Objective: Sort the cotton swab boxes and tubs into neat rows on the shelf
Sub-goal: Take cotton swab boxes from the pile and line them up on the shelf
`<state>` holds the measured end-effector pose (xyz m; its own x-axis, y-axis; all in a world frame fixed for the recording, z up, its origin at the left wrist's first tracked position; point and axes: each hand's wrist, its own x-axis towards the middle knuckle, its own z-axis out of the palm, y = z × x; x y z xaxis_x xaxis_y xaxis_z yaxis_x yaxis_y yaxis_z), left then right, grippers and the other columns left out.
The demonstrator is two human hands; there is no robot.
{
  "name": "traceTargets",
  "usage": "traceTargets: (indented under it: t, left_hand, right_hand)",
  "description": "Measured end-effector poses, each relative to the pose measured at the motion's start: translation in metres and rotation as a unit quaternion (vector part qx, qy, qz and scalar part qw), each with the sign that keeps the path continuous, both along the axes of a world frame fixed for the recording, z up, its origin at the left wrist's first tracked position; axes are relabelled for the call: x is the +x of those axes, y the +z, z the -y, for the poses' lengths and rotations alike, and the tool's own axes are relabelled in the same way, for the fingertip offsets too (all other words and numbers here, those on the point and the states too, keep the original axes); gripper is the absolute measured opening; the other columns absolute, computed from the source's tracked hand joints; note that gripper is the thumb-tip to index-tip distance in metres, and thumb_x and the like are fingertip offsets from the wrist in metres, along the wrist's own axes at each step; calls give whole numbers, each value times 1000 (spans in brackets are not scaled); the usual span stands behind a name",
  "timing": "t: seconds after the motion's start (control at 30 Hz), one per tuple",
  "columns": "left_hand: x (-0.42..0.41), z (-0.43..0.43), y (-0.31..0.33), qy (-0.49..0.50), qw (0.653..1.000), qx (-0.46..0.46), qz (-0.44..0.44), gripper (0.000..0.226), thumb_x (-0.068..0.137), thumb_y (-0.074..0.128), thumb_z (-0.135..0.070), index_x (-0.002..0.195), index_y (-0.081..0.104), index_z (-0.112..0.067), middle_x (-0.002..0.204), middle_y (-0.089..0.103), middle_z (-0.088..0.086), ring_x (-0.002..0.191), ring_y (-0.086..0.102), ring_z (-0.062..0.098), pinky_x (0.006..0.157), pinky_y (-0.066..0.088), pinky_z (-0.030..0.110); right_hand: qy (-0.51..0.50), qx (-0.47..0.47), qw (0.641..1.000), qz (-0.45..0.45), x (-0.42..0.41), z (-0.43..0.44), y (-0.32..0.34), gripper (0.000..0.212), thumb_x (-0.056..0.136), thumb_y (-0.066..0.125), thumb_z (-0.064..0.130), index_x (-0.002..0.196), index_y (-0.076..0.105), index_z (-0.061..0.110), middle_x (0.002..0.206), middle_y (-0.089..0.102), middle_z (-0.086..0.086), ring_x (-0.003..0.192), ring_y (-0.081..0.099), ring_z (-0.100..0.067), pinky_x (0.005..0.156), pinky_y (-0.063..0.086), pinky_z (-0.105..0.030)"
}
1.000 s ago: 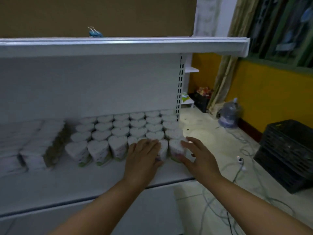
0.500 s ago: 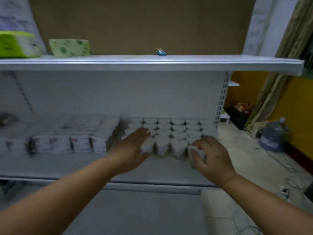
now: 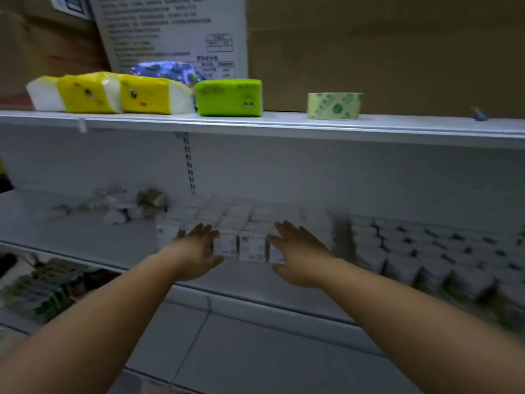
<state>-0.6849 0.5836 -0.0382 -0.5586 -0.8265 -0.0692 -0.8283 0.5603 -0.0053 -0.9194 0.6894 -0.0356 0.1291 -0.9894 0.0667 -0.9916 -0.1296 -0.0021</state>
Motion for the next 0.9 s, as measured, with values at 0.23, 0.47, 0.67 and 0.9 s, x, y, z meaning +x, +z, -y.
traceTargets:
  t: [0.23,0.47,0.67,0.9]
  left_hand:
    - [36,49,1,-7,1000,13,0,70,96,28,-56,151,-2,-24,159,-6,-2,146,-8,14,118,-3,39]
    - [74,115,0,-39,999,-27,-19,67,97,27,-54,151,-1,-26,159,-7,-4,145,-10,12,117,-3,35]
    - [152,190,4,-16,998,-44,-33,63,98,26,-52,151,5,-27,159,-3,-6,146,-5,10,116,-3,30]
    - [260,262,-6,10,999,-16,35,65,96,20,-58,151,0,-31,159,-9,-5,145,-13,11,116,-6,32]
  right_hand:
    - [27,21,999,-15,47,54,-1,65,97,36,46,151,7,22,159,-10,-3,145,-12,-19,116,-8,-33]
    - [29,-45,998,42,101,154,6,61,99,31,48,150,19,15,159,5,-8,146,0,-20,118,1,-36]
    - [64,-64,995,29,184,265,11,60,98,32,49,147,28,15,157,16,-10,146,5,-25,117,3,-41]
    - [58,-10,998,20,250,331,17,61,93,41,53,142,35,18,147,34,-10,140,21,-32,113,15,-46]
